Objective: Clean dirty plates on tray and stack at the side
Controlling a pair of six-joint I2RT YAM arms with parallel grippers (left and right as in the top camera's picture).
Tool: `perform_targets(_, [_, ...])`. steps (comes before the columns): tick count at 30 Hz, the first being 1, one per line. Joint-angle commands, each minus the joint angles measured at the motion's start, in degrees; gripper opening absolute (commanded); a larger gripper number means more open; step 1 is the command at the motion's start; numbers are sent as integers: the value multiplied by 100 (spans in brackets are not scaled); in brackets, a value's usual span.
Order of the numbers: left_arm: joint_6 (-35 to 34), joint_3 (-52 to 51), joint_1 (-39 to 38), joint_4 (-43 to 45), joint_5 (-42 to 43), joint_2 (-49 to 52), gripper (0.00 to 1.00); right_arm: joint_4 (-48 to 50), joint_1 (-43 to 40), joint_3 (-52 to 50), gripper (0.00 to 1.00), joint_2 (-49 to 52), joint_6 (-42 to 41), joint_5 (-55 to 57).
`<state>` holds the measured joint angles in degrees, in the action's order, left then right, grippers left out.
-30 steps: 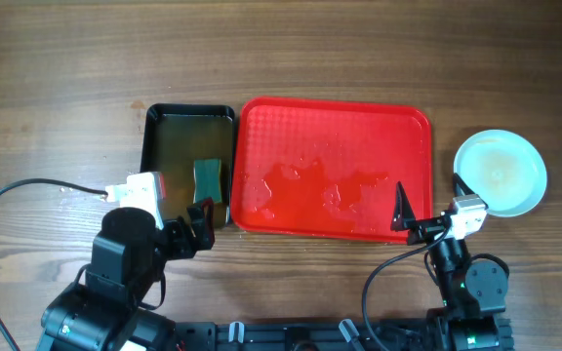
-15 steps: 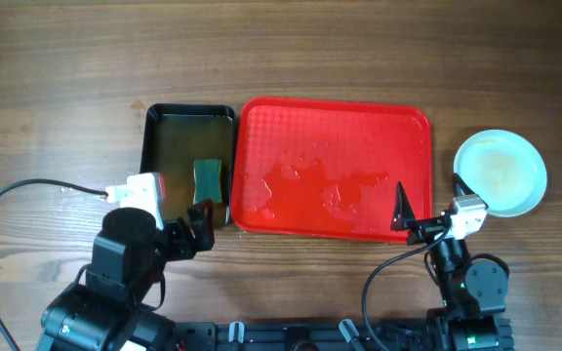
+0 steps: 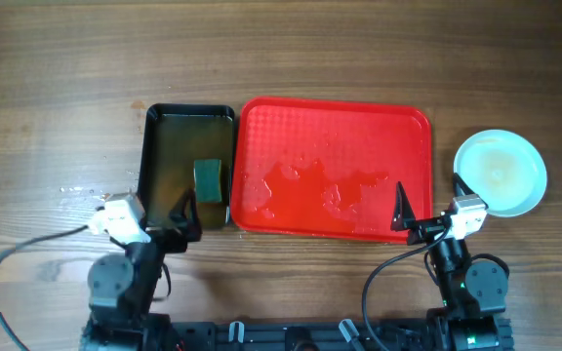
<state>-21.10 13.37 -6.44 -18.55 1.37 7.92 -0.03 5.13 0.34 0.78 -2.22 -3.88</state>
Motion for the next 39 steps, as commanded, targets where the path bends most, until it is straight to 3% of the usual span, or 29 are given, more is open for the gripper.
perform_targets(1, [146, -682, 197, 863, 109, -625, 100, 13, 28, -7, 99, -50, 66, 48])
perform_targets(5, [295, -1285, 238, 2118, 11, -776, 100, 13, 28, -7, 99, -50, 68, 48])
perform_targets(7, [549, -1305, 225, 2260, 13, -776, 100, 13, 28, -7, 100, -50, 66, 48])
perform_targets(9, [748, -1305, 227, 2192, 11, -776, 100, 13, 28, -7, 100, -50, 68, 48])
perform_targets(12, [721, -1305, 214, 1410, 31, -776, 100, 13, 28, -7, 99, -50, 68, 48])
perform_targets(39, [723, -1305, 210, 1416, 31, -776, 100, 13, 28, -7, 100, -50, 66, 48])
